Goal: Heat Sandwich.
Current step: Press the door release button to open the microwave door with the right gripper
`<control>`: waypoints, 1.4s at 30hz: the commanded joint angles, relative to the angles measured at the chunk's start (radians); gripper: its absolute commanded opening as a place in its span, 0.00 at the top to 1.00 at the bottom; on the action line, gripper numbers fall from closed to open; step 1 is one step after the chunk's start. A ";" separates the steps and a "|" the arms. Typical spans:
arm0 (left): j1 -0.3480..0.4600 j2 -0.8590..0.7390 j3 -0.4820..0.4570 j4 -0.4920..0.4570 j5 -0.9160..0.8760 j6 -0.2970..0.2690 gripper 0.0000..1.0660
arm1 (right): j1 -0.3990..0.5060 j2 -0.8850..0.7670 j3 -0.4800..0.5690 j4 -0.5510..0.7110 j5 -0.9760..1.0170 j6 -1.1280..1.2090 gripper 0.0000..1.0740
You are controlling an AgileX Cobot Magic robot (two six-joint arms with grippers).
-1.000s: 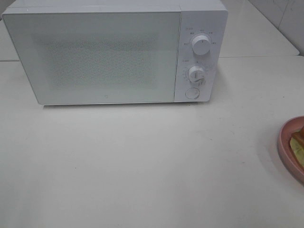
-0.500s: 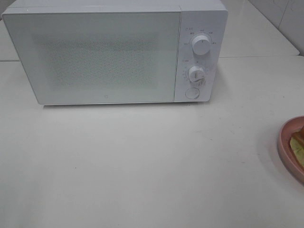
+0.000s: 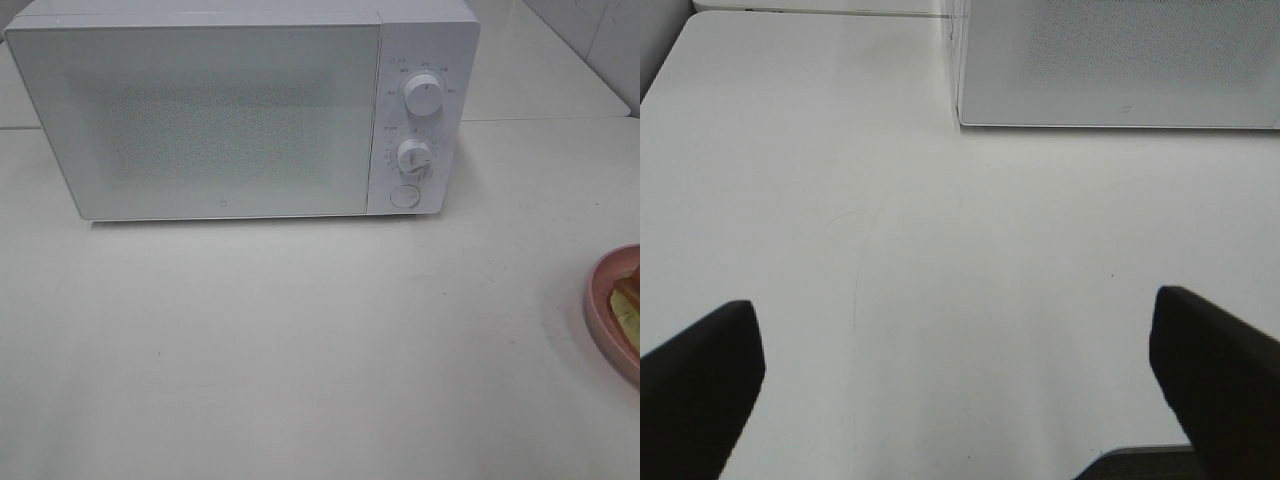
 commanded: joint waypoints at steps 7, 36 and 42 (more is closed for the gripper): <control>-0.006 -0.025 0.002 -0.010 -0.011 0.001 0.06 | -0.006 0.160 -0.002 -0.007 -0.137 -0.003 0.29; -0.006 -0.025 0.002 -0.010 -0.011 0.001 0.06 | -0.004 0.647 -0.002 -0.011 -0.634 -0.029 0.29; -0.006 -0.025 0.002 -0.010 -0.011 0.001 0.06 | 0.027 0.723 0.052 -0.007 -0.808 -0.056 0.29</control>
